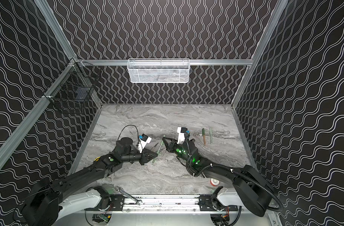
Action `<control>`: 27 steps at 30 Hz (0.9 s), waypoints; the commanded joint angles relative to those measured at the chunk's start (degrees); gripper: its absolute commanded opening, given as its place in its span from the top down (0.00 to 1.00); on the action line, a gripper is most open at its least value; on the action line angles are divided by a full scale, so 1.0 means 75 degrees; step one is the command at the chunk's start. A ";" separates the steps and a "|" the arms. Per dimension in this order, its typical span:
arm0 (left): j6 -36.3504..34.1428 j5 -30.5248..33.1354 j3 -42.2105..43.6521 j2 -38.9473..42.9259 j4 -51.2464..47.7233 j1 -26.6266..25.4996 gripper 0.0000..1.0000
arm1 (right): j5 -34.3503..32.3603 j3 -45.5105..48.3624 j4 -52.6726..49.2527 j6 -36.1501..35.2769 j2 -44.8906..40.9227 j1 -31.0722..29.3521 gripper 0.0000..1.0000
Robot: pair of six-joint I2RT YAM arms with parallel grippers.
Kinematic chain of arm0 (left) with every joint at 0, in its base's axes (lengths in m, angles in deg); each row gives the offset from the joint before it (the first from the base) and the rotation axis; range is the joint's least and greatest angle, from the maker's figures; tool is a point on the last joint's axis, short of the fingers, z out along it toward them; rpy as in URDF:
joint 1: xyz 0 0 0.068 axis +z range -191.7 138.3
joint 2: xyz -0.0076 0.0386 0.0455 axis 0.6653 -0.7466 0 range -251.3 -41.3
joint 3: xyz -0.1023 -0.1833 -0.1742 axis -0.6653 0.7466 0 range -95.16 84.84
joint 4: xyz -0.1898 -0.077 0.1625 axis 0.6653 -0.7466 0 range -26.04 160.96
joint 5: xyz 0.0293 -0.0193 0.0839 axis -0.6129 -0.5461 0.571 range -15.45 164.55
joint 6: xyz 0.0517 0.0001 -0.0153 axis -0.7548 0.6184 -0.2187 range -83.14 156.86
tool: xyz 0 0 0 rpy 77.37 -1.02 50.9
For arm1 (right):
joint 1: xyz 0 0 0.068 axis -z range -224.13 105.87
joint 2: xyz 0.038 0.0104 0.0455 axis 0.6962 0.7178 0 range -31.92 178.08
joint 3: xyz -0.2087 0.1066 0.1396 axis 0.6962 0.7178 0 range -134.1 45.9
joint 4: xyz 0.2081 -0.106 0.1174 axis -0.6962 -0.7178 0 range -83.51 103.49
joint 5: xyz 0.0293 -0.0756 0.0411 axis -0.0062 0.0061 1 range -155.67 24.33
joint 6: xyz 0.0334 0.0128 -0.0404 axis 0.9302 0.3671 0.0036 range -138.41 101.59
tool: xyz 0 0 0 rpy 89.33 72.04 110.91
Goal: Insert the pens into the pen caps
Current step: 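Push the green cap down onto the green pen held by the left gripper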
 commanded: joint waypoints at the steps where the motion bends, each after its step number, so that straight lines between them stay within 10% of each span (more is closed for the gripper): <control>1: 0.0068 -0.0109 -0.0056 0.0067 0.0817 0.0065 0.97 | 0.0061 0.0069 0.0379 -0.0146 0.0083 -0.0124 0.88; 27: -0.0256 0.0401 -0.0225 0.0314 0.0508 0.0185 0.98 | -0.0304 0.0041 -0.0820 -0.0117 -0.0536 -0.0749 0.85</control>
